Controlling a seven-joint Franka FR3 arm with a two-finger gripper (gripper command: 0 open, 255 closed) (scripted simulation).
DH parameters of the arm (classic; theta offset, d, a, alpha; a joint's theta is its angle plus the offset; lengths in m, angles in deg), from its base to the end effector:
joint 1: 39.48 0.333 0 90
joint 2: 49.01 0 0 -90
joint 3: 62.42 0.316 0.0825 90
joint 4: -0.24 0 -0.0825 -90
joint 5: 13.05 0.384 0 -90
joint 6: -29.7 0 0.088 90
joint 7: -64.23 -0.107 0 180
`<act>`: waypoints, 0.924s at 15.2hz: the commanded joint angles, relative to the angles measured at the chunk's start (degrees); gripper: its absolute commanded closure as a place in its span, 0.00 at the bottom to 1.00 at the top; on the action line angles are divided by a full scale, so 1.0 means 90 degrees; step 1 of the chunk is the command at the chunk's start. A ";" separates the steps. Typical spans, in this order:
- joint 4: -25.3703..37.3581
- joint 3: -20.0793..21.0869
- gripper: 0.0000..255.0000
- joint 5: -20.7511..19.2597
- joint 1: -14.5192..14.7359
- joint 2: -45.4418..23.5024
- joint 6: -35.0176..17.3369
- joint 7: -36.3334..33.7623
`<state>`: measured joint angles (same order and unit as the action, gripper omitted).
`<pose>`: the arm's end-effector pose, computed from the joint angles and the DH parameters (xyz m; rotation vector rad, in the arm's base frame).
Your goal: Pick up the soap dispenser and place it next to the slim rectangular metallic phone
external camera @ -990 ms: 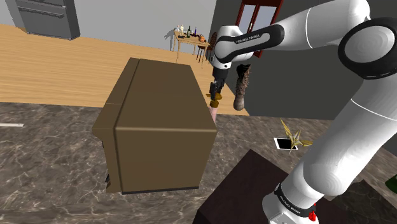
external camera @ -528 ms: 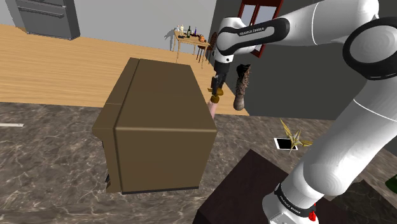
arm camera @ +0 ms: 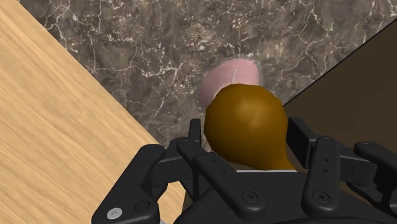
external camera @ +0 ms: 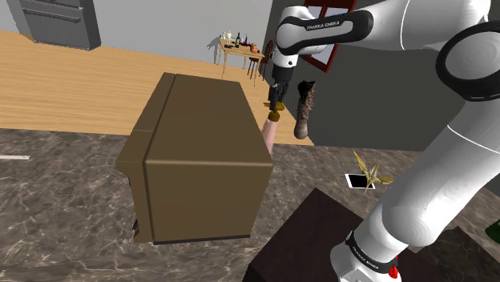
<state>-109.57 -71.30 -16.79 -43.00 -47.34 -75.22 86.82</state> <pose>0.5318 -0.1230 0.4983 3.0862 0.3044 -0.1107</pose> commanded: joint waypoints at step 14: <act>-0.0237 -0.0684 1.00 -0.0252 -0.0597 0.0650 0.0310 0.1228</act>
<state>-111.19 -76.67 -18.79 -47.72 -41.81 -72.11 96.43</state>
